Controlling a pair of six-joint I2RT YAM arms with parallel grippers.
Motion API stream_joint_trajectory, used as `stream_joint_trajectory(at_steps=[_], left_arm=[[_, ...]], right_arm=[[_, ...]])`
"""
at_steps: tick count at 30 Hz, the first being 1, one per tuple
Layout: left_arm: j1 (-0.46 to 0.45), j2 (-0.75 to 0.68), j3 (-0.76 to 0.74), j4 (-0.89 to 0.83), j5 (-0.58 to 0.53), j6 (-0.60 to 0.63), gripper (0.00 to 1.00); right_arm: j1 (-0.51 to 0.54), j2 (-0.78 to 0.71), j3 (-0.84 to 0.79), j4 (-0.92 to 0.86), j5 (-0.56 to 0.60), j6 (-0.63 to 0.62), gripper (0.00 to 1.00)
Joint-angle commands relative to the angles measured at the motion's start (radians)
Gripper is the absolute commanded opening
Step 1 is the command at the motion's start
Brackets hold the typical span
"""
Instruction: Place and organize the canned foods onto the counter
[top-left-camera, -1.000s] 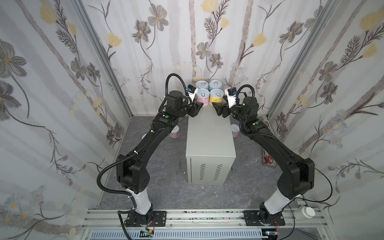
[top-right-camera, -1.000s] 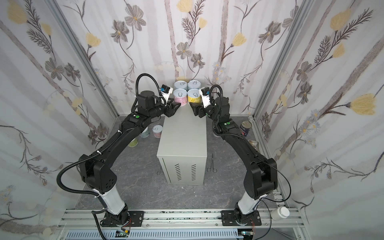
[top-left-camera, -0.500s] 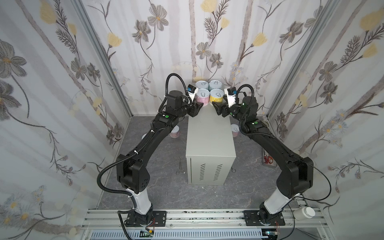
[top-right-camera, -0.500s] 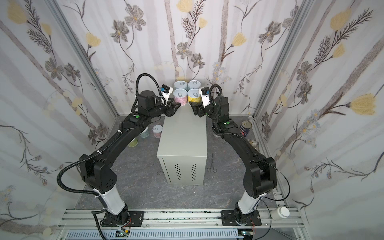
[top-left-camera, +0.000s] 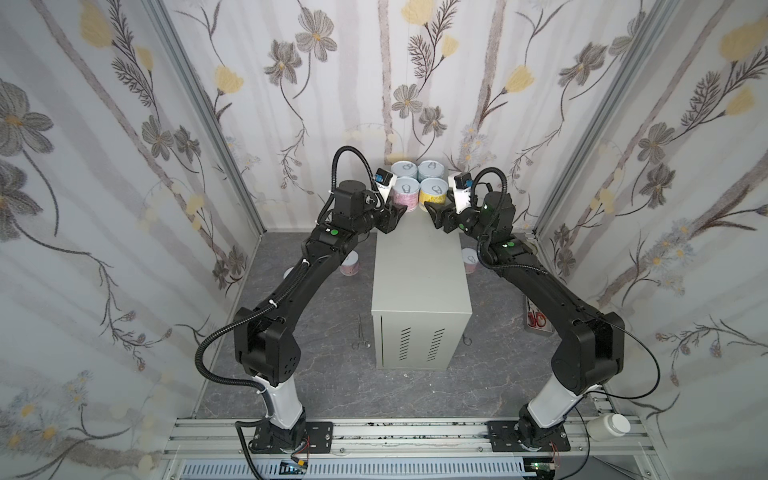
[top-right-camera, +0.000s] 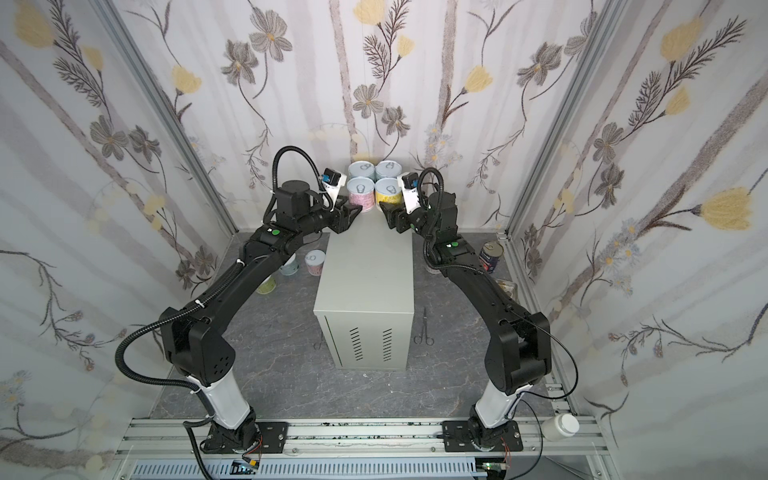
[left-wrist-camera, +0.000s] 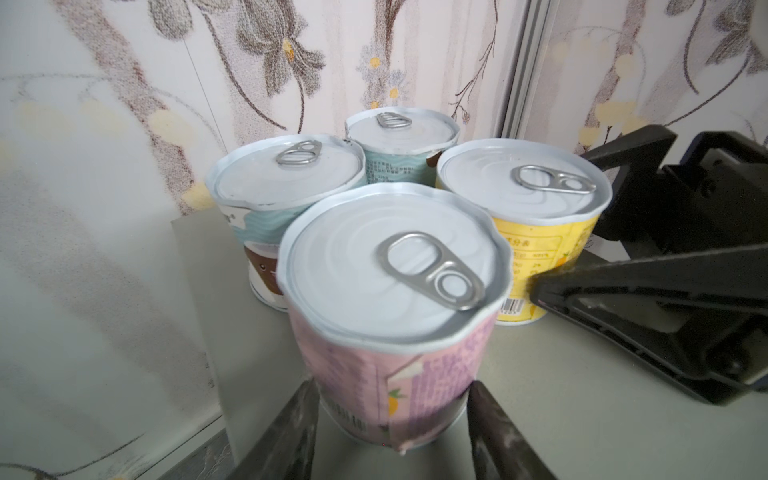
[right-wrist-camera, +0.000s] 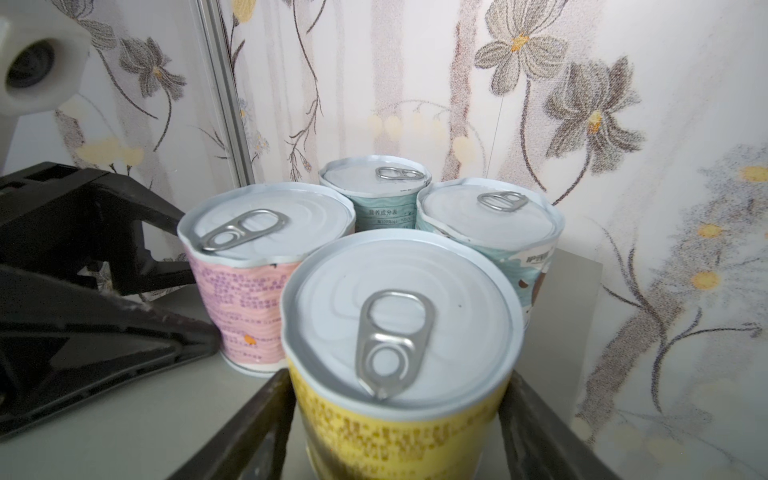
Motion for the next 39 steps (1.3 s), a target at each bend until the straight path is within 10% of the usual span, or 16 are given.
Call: stream_joint_trajectory(at_steps=[1, 39], left_arm=[[0.001, 0.013, 0.012, -0.031, 0.002, 0.003, 0.56], [-0.001, 0.011, 0.018, -0.044, 0.032, 0.006, 0.59]], right_arm=[[0.001, 0.009, 0.005, -0.026, -0.001, -0.013, 0.76], [0.001, 0.018, 0.005, -0.015, -0.001, -0.012, 0.71]])
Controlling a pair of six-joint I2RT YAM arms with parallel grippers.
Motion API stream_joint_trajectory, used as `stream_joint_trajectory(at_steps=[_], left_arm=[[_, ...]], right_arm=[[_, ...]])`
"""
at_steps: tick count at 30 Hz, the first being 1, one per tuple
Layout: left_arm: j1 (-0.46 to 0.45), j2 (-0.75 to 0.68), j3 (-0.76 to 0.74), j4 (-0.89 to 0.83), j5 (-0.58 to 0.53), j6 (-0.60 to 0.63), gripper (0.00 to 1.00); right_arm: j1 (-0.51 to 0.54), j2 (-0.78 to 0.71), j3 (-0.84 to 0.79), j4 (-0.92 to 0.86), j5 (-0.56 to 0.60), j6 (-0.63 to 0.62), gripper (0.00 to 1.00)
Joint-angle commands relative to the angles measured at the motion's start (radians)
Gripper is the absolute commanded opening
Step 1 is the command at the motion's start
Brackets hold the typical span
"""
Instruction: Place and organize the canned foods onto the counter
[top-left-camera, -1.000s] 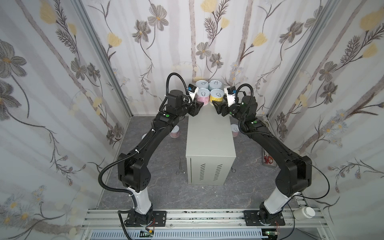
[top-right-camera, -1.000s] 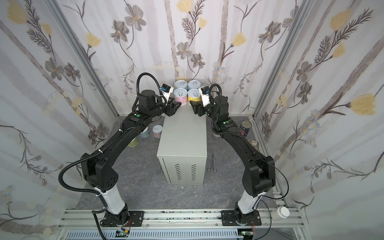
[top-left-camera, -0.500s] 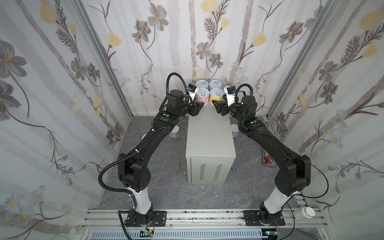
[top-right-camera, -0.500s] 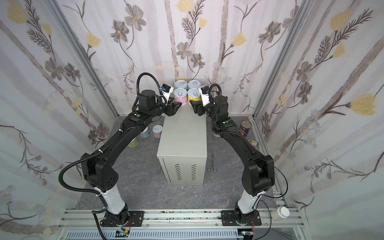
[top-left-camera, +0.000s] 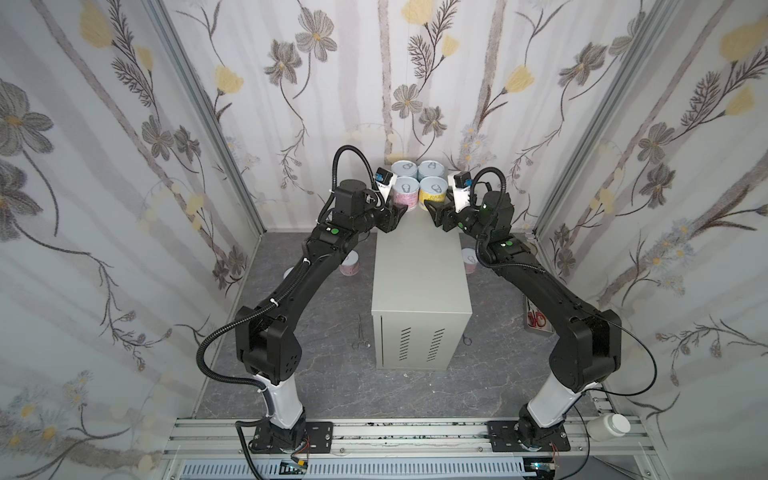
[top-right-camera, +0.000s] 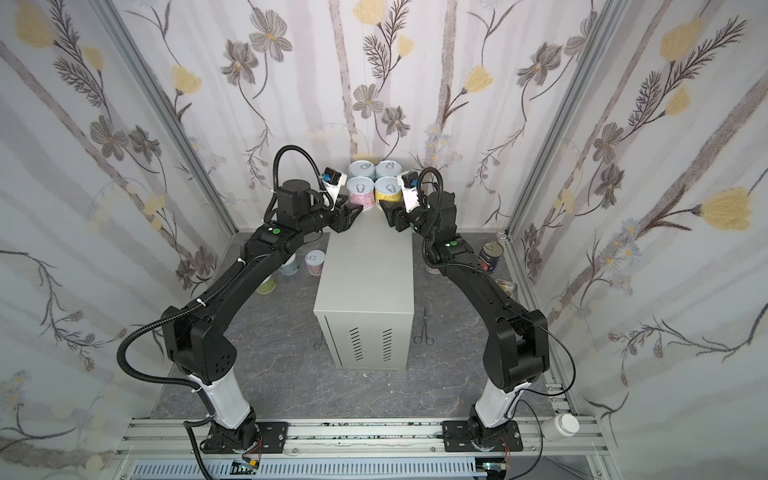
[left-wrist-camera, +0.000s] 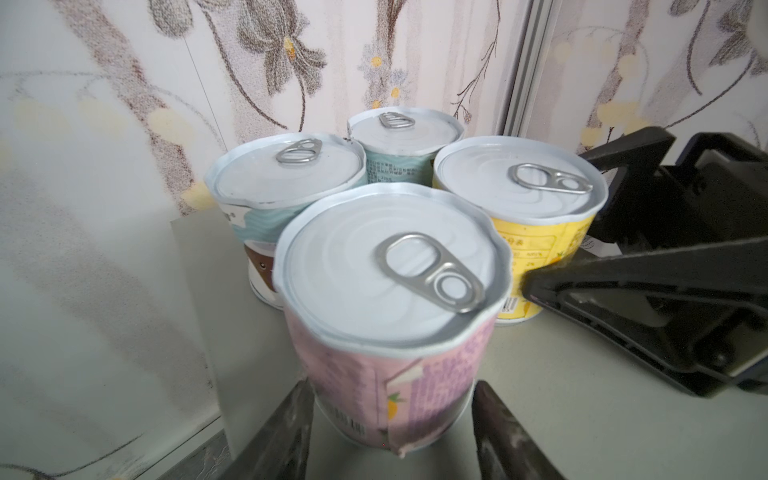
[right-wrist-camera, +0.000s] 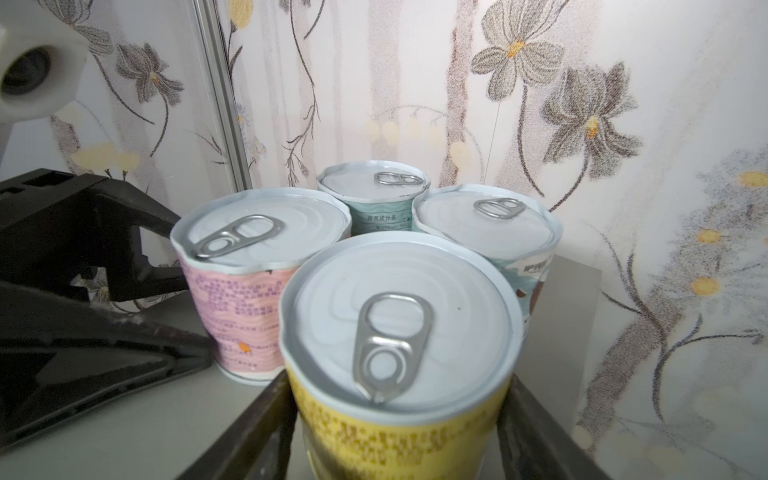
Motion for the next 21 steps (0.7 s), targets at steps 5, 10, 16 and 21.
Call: stream_joint_trajectory(at_steps=[5, 10, 16, 21], left_arm=[[-0.003, 0.003, 0.004, -0.041, 0.035, 0.01, 0.58], [-0.006, 0.005, 0.009, -0.045, 0.036, 0.01, 0.58], [-0.009, 0.001, 0.011, -0.048, 0.031, 0.008, 0.59], [-0.009, 0.0, 0.013, -0.055, 0.017, 0.007, 0.63]], right_arm=[[0.0, 0.001, -0.005, -0.04, 0.0, -0.016, 0.71], [0.001, 0.0, -0.009, -0.04, 0.003, -0.016, 0.71], [0.0, -0.001, -0.01, -0.041, 0.003, -0.016, 0.72], [0.001, -0.008, -0.016, -0.035, 0.003, -0.017, 0.74]])
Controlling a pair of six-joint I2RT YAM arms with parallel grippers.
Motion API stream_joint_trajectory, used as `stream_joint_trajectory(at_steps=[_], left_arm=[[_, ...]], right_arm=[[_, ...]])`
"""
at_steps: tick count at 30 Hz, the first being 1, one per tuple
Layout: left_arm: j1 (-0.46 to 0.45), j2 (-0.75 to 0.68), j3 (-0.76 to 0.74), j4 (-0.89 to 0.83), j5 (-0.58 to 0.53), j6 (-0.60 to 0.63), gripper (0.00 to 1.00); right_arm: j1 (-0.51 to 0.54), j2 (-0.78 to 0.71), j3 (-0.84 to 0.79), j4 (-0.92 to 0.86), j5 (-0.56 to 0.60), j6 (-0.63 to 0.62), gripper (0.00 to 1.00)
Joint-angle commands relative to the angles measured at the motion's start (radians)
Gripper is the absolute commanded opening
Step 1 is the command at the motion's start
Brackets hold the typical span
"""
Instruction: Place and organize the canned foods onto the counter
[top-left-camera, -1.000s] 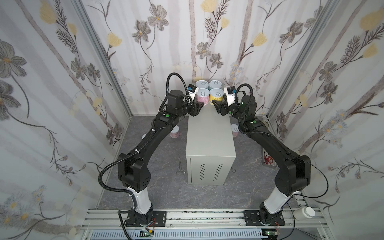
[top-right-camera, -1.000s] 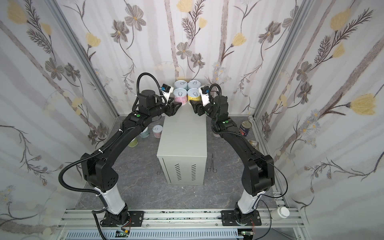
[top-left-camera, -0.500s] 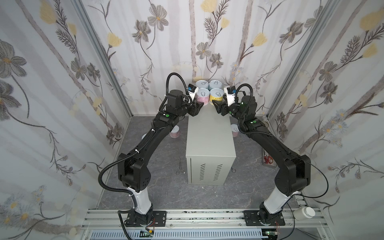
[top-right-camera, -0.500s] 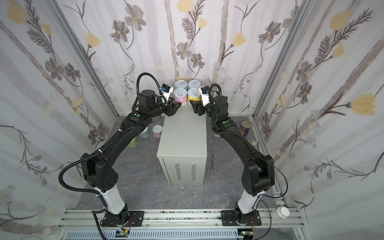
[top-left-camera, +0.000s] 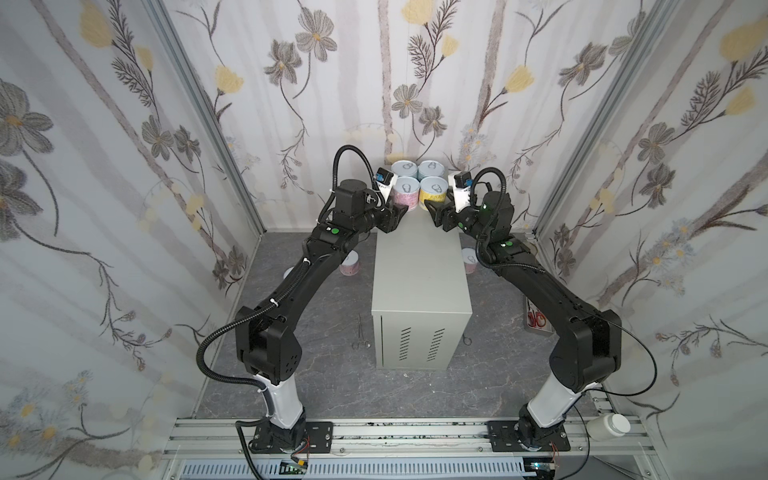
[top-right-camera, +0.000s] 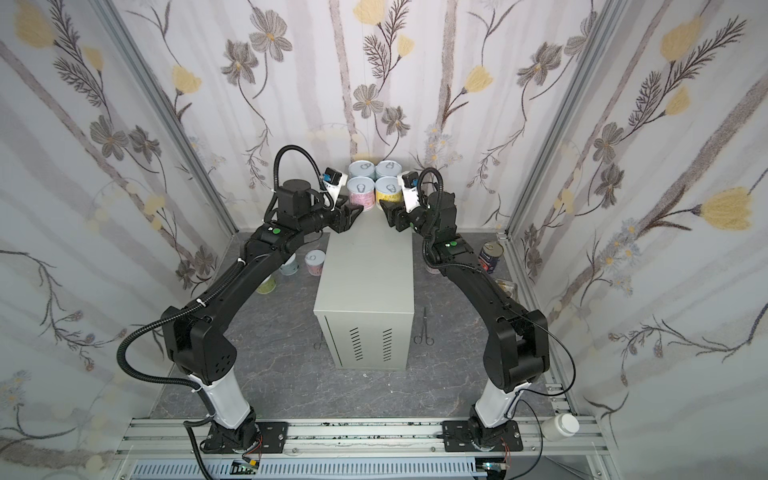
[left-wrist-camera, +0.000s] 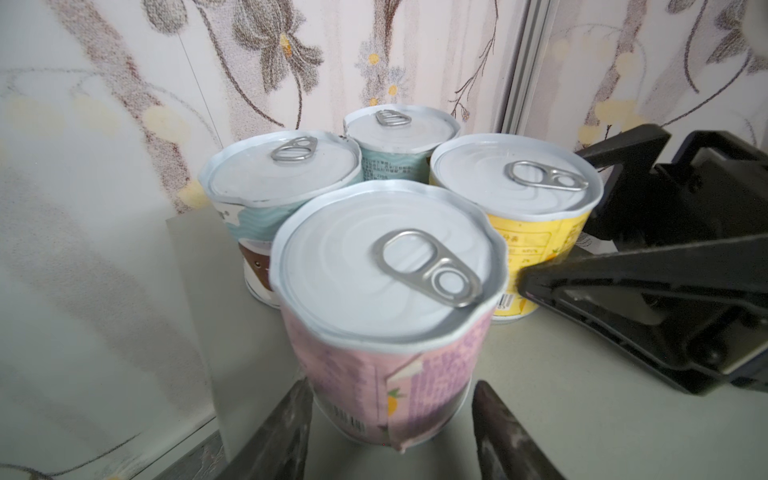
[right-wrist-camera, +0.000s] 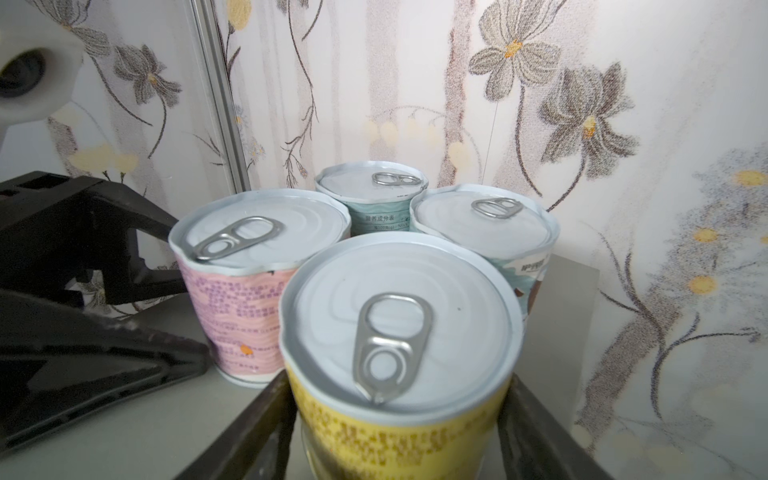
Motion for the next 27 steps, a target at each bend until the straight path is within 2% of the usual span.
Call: stream_joint_trajectory(at_steps=[1, 5, 12, 20, 27], left_arm=[[-0.004, -0.001, 0.007, -0.042, 0.011, 0.006, 0.64], [-0.004, -0.01, 0.006, -0.041, -0.009, 0.005, 0.7], [-0.004, -0.063, -0.018, -0.025, -0.039, -0.001, 0.84], [0.002, -0.154, -0.059, -0.025, -0.098, 0.023, 1.0], [0.014, -0.27, -0.151, 0.011, -0.191, 0.019, 1.0]], right_arm=[[0.002, -0.007, -0.01, -0.041, -0.001, -0.019, 0.76], [0.0, -0.023, -0.017, -0.033, -0.009, -0.022, 0.8], [0.001, -0.105, -0.076, 0.006, 0.005, -0.037, 1.0], [-0.009, -0.261, -0.159, -0.059, 0.117, -0.055, 1.0], [-0.071, -0.374, -0.273, -0.151, 0.308, -0.004, 1.0]])
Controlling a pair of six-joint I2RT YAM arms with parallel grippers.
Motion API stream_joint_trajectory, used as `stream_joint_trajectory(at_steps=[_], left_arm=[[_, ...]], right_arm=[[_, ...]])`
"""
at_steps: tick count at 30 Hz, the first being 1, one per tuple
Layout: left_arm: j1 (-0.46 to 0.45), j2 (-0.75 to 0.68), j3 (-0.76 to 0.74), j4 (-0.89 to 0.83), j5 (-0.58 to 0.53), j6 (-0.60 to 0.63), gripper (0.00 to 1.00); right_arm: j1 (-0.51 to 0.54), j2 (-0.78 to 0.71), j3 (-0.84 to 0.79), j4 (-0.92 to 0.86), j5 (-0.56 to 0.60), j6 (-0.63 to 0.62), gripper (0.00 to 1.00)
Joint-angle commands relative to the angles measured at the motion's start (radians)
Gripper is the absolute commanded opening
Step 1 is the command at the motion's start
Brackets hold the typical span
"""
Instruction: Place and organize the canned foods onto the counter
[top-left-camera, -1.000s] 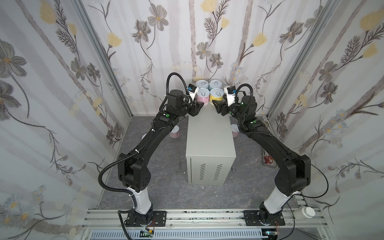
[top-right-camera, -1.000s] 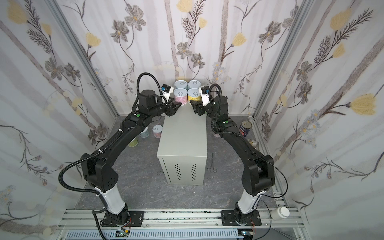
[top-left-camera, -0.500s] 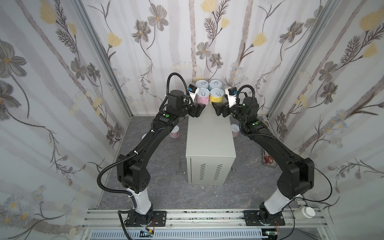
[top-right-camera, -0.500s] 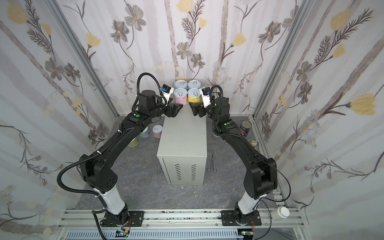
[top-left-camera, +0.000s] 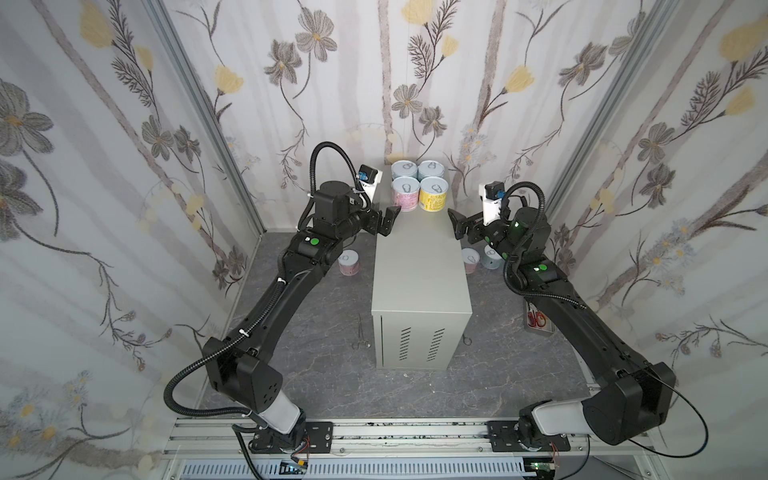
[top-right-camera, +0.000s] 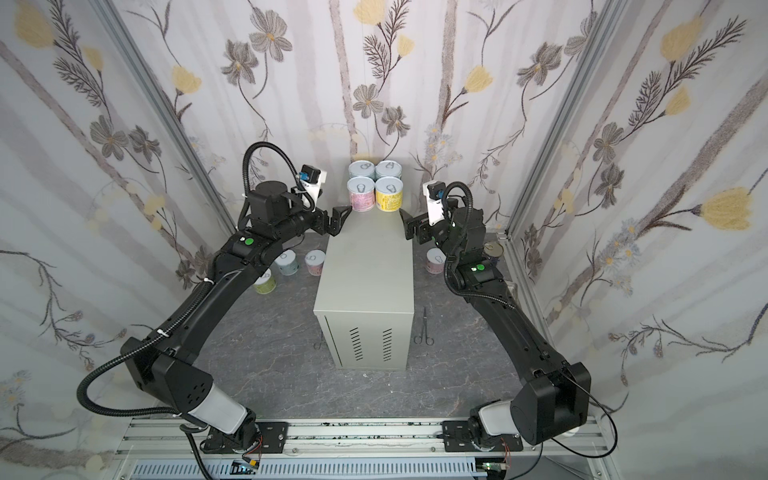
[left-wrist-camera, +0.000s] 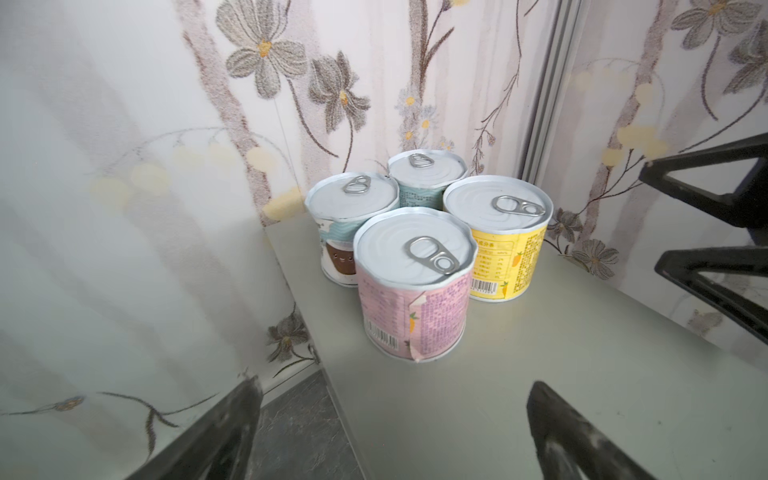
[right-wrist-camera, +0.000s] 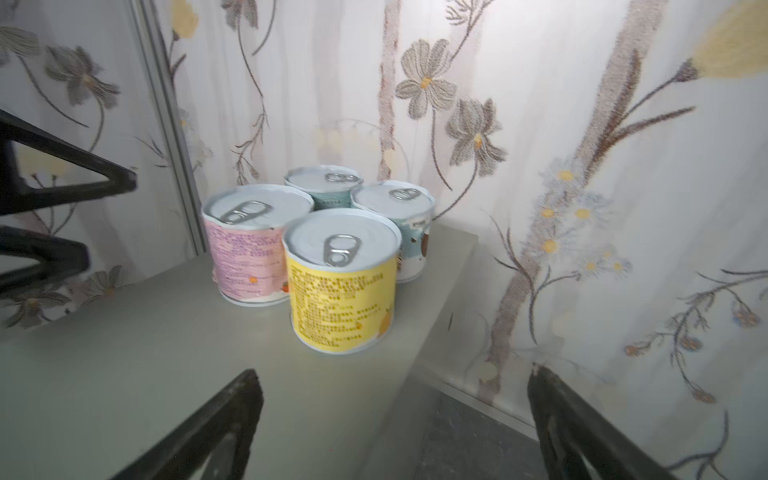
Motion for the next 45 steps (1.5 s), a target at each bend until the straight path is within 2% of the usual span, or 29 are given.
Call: stream_joint_trajectory(at_steps=[1, 3, 9, 16, 22, 31, 45], left_arm=[[0.006, -0.048, -0.034, 0.054, -0.065, 0.011, 1.0], [0.01, -0.081, -0.068, 0.074, -0.091, 0.008, 1.0], [0.022, -0.133, -0.128, 0.085, -0.118, -0.001, 1.0], [0.037, -0.176, -0.177, 0.066, -0.152, -0.013, 1.0], [0.061, -0.249, -0.268, 0.088, -0.178, -0.05, 1.0], [0.111, -0.304, -0.386, 0.109, -0.192, -0.101, 1.0], [0.207, -0.288, -0.498, 0.156, -0.116, -0.152, 1.0]], right_arm=[[-0.036, -0.035, -0.031, -0.073, 0.135, 0.052, 1.0], [-0.067, -0.04, -0.044, -0.118, 0.166, 0.101, 1.0], [-0.134, 0.026, -0.034, -0.26, 0.105, 0.259, 1.0], [-0.163, 0.273, 0.114, -0.407, 0.02, 0.352, 0.96], [-0.177, 0.503, 0.277, -0.509, -0.037, 0.358, 0.94], [-0.192, 0.73, 0.484, -0.629, 0.037, 0.341, 0.96], [-0.194, 0.827, 0.53, -0.612, 0.105, 0.289, 0.94]])
